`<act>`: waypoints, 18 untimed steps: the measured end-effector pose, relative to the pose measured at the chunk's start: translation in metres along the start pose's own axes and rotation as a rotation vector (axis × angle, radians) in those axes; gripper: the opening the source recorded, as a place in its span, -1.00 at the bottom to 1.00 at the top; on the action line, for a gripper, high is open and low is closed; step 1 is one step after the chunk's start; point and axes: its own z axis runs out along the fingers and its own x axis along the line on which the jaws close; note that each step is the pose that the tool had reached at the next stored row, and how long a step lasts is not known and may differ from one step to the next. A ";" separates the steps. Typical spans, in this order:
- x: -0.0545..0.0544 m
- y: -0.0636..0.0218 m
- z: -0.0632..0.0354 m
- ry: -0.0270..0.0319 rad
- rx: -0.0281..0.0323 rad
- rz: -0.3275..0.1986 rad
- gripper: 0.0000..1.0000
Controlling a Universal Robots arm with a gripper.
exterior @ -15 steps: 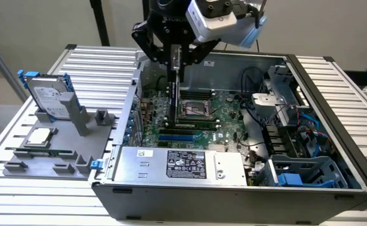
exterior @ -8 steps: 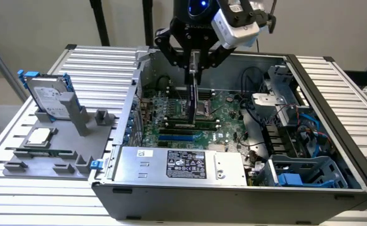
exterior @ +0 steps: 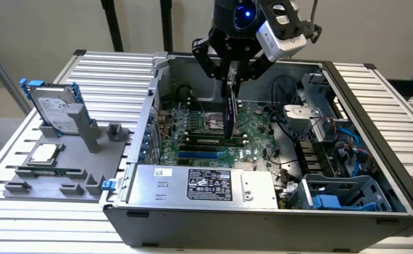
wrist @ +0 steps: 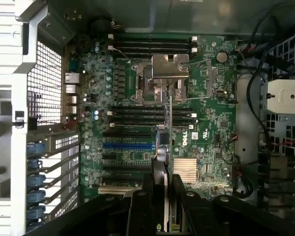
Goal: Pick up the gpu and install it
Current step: 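Pick up the gpu and move the gpu toward the slot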
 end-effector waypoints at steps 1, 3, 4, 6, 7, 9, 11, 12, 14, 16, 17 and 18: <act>0.000 0.0000 0.0000 0.0000 0.0000 0.000 -1.00; 0.000 0.0000 0.0000 0.0001 0.0001 0.000 -1.00; 0.000 0.0000 0.0000 0.0001 0.0002 0.000 -1.00; 0.000 0.0000 0.0000 0.0001 0.0001 0.000 -1.00; 0.000 0.0000 0.0000 0.0001 0.0001 0.000 -1.00; 0.000 0.0000 0.0000 0.0001 0.0001 0.000 -1.00; 0.000 0.0000 0.0000 0.0001 0.0001 0.000 -1.00; 0.000 0.0000 0.0000 0.0001 0.0001 0.000 -1.00; 0.000 0.0000 0.0000 0.0001 0.0001 0.000 -1.00; 0.001 0.0002 0.0002 -0.0003 -0.0001 -0.001 -1.00; 0.001 0.0003 0.0004 -0.0003 0.0000 -0.007 -1.00; 0.001 0.0003 0.0008 0.0003 -0.0002 -0.021 -1.00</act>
